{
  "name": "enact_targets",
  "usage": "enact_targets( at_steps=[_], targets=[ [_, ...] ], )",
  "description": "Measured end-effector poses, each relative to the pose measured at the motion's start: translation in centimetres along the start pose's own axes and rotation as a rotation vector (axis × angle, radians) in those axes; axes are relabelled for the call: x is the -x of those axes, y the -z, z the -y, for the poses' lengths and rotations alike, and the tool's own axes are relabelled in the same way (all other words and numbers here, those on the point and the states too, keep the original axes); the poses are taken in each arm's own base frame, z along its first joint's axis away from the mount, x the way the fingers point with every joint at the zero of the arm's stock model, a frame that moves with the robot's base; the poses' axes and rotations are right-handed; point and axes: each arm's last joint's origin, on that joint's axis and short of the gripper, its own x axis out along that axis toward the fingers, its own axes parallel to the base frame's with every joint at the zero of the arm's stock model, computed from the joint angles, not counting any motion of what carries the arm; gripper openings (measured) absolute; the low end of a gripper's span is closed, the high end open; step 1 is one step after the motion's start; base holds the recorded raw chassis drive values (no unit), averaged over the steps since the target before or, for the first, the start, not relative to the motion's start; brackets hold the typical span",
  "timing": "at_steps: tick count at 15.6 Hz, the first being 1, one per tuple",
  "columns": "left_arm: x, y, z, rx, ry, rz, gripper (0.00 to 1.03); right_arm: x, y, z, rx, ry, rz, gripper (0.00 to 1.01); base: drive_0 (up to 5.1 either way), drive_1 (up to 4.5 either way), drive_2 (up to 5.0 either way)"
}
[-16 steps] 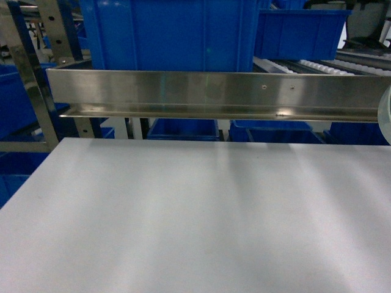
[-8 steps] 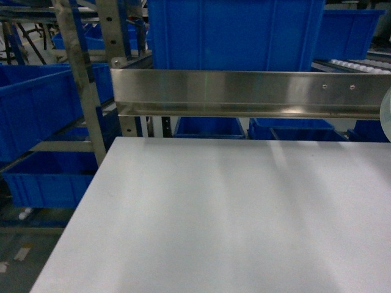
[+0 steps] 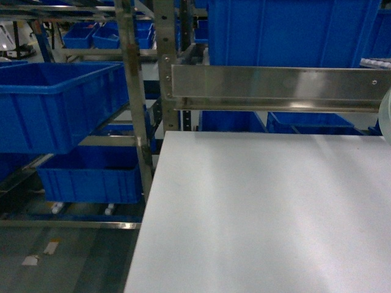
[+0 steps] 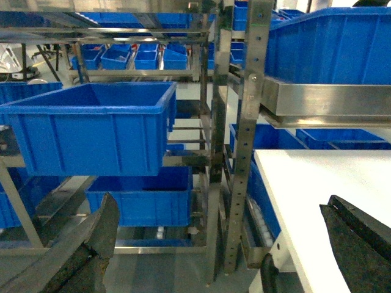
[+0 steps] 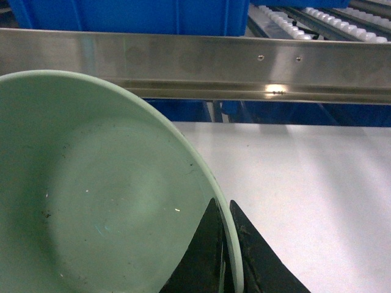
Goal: Place green bowl on second shelf with right arm
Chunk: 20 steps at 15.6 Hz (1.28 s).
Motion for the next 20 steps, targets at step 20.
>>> enact_targets(
  at_steps=[20],
  targets=[
    [0.00,0.01,0.00,0.000,0.000,-0.001,0.98,0.00,0.02,-0.01,0.000,0.000,0.000,0.02,-4.8,3.05,1.7]
  ],
)
